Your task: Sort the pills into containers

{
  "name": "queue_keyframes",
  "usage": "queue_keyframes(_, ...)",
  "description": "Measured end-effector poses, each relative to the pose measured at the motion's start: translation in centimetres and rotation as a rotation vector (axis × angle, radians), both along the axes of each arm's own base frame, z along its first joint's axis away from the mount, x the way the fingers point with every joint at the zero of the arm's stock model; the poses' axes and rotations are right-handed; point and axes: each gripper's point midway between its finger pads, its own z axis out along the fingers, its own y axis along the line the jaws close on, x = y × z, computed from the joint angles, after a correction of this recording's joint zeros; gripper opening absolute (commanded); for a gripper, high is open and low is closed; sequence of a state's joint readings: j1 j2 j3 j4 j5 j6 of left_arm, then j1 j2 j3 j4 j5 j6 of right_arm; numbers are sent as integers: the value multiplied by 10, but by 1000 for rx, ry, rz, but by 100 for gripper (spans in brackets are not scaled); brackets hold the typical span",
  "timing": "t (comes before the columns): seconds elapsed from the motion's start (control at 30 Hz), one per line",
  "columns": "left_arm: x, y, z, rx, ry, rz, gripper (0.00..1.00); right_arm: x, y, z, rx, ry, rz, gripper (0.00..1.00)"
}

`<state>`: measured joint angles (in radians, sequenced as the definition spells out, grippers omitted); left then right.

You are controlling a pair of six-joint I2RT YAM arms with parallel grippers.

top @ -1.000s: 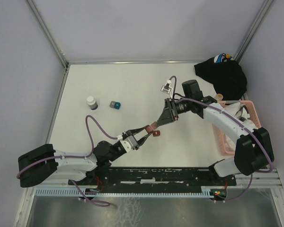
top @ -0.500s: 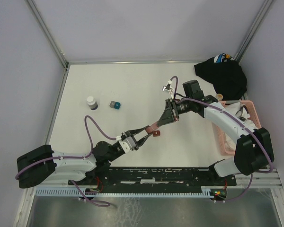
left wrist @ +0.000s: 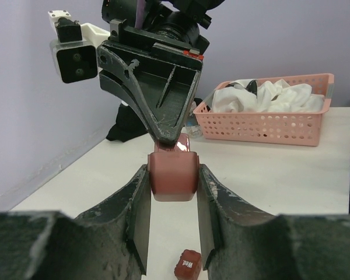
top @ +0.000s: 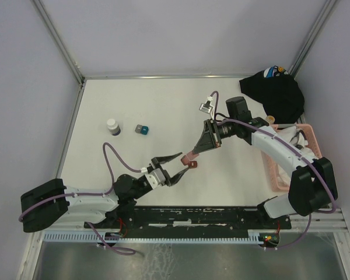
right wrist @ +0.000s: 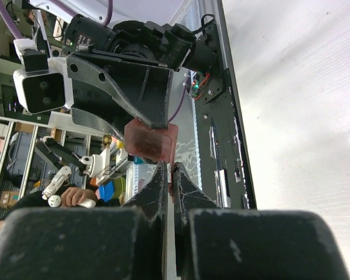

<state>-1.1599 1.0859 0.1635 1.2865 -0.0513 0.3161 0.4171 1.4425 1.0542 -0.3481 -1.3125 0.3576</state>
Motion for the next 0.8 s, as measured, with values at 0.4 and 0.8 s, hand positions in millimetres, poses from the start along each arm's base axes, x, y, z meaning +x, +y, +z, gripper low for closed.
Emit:
queue_keyframes(0.4, -11, 37, 32, -248, 317, -39, 100, 7, -22, -13, -177, -326, -81, 2)
queue_keyframes(0.8, 26, 29, 27, -464, 909, 131, 94, 34, -47, -40, -419, -508, -180, 2)
